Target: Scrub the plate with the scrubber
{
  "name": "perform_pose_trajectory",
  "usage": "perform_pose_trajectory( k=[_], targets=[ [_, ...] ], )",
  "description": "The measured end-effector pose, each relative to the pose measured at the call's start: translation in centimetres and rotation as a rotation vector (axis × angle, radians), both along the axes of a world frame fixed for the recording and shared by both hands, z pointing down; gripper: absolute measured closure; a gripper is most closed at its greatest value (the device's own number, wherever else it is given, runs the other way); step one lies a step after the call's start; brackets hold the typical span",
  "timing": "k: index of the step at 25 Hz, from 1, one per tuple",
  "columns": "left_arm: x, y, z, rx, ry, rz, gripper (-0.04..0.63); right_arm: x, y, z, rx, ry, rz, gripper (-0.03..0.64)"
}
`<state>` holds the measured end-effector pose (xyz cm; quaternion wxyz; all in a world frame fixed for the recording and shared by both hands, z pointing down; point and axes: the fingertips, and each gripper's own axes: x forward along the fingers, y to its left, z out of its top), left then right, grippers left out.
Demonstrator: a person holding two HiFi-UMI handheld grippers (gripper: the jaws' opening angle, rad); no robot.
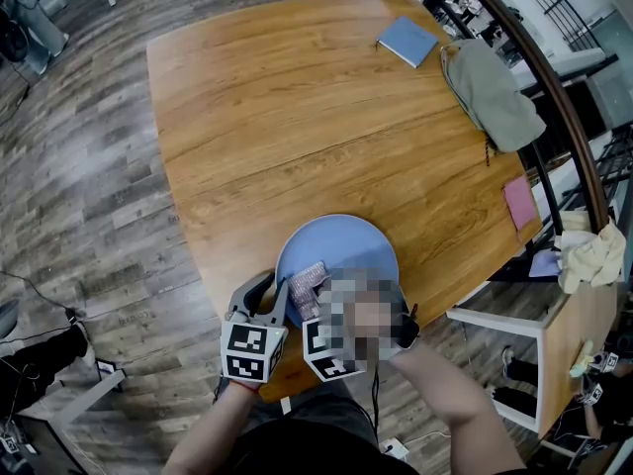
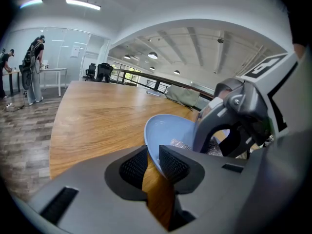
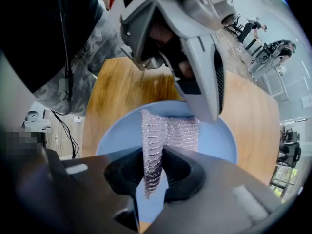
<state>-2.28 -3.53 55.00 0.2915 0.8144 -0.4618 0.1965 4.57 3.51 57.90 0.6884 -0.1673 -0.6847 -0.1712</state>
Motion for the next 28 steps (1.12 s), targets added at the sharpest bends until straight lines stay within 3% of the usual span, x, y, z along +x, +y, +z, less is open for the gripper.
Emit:
perform_pose_trajectory(
  k=[7,15,23,28],
  targets=[
    [0.0,0.1,0.1,-0.003,-0.001,0.008,0.523,-0.1,-5.8,0.2,0.120,-0.060,0.094,0.532],
    [-0.2,0.1,0.3,0.001,-0.021,0.021,0.523,4.0,-9.5,0.0,0.256,-0.090,0.350,0.532],
    [-0.1,0.0,0.1,0.002,-0.017,0.020,0.523,8.6,-7.7,-0.1,0.241,-0.064,0.471,0.532],
    [0.0,-0.1,0.0,-0.001,-0.014,0.020,0.523,10.1,-4.1,-0.5,0.134,-0.030,0.588,0.532]
  ],
)
